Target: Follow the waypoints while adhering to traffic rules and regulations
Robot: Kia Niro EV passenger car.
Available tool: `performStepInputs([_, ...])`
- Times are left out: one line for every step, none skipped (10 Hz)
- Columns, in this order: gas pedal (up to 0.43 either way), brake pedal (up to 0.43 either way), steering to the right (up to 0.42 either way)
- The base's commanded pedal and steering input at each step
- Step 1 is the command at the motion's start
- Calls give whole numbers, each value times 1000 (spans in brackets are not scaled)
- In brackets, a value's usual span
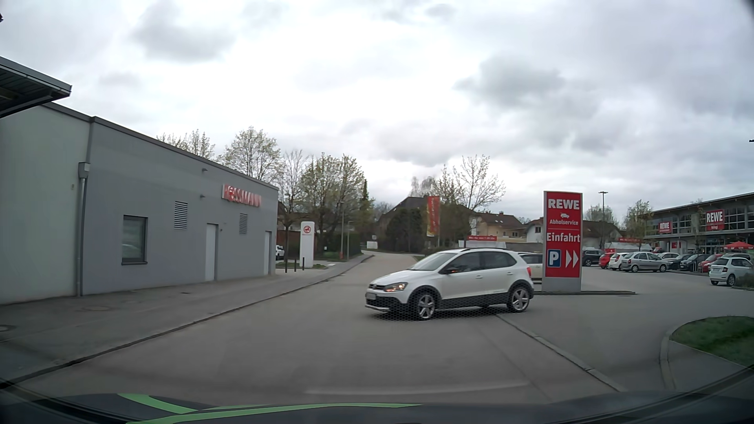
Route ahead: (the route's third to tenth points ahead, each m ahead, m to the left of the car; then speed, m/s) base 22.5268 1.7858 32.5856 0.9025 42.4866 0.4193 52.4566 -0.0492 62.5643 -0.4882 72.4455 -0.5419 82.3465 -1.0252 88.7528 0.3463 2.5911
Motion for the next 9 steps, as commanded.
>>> performStepInputs([0,220,350])
performStepInputs([0,226,321])
performStepInputs([0,226,306])
performStepInputs([0,226,292])
performStepInputs([0,226,282])
performStepInputs([0,226,272])
performStepInputs([0,226,255])
performStepInputs([0,220,235])
performStepInputs([0,213,204])
